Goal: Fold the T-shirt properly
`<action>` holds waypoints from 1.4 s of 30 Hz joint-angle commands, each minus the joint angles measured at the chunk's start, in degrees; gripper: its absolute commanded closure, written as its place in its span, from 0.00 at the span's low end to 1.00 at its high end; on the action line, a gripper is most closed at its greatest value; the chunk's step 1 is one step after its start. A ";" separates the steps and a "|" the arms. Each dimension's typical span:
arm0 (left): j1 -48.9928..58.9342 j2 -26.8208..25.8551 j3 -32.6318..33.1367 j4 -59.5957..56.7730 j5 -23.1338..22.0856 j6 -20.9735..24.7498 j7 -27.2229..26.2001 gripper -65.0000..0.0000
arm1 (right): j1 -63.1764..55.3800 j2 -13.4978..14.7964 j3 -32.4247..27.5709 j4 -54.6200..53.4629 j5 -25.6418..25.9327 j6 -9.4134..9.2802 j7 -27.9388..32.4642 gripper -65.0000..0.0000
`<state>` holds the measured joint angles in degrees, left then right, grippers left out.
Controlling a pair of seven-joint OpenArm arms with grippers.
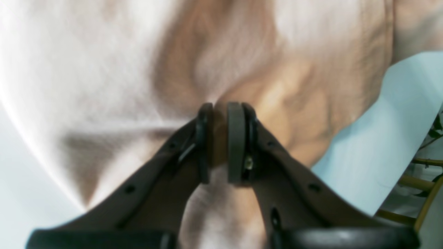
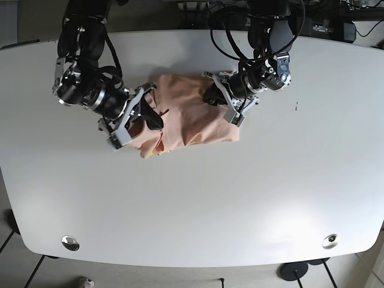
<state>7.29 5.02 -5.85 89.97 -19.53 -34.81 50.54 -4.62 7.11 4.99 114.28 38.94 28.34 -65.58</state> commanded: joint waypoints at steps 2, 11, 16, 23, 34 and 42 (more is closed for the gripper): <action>-0.56 0.13 0.00 0.71 -1.17 -0.49 -0.65 0.91 | 1.33 -0.13 -8.64 0.93 -8.39 0.10 5.93 0.97; -0.48 0.04 -0.09 0.71 -1.35 -0.58 -0.65 0.91 | 2.47 -7.60 -21.21 -1.18 -28.43 0.10 8.66 0.97; 2.34 -1.90 -0.26 10.82 -1.44 -0.93 0.23 0.91 | 3.88 -8.83 -21.13 -1.97 -29.49 0.10 8.75 0.97; 1.72 -3.83 -5.80 7.04 -1.53 -5.19 -0.13 0.92 | 4.32 -8.83 -21.04 -1.88 -29.66 0.10 8.75 0.97; -4.52 -3.30 -10.11 -10.11 -1.44 -5.19 -3.64 0.92 | 4.14 -9.18 -21.48 -2.76 -29.58 0.10 8.75 0.97; -4.26 -3.21 -10.02 -10.28 -1.44 -5.19 -3.73 0.92 | 8.36 -9.27 -24.64 -15.07 -29.66 0.10 12.61 0.96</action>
<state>2.85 1.74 -16.08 79.70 -23.42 -40.18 44.23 2.81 -1.58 -19.86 98.26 8.12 28.27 -54.19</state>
